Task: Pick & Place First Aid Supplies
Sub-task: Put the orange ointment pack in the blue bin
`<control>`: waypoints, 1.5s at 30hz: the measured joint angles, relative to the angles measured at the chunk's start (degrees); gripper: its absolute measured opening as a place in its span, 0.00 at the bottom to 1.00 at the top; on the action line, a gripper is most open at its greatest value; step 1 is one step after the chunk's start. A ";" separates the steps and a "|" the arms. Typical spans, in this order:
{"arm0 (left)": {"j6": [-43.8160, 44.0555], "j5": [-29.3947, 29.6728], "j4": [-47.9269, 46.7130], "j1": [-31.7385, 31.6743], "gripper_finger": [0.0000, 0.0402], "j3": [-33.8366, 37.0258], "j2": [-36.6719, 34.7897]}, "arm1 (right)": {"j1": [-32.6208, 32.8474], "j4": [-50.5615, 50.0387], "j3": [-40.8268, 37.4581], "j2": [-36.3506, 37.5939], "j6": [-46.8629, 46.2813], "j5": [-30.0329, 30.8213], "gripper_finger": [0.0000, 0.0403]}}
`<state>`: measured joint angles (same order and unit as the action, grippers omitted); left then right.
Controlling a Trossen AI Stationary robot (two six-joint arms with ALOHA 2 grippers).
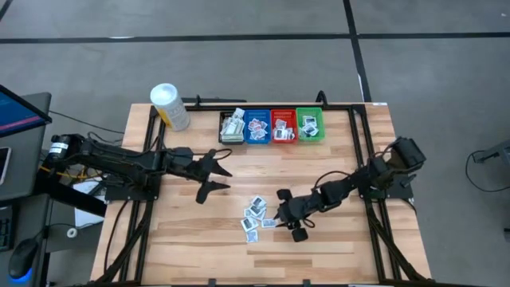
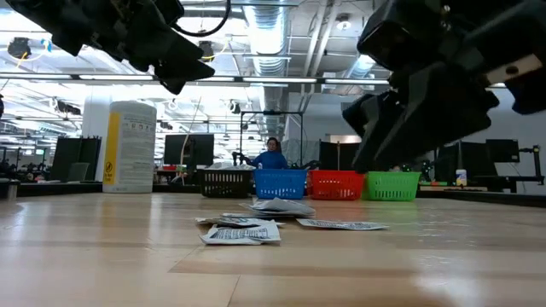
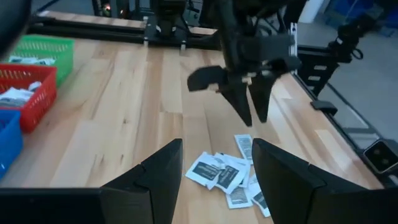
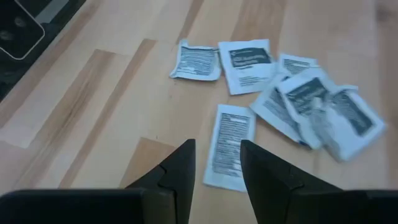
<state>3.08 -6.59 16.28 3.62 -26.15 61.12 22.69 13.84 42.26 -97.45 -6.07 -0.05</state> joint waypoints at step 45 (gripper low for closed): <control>4.95 9.20 1.34 5.97 0.48 0.00 0.00 | 1.05 3.79 0.10 -7.77 1.04 4.32 0.30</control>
<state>8.03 2.60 17.63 9.58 -26.15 61.12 23.73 17.64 42.36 -105.22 -5.03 4.27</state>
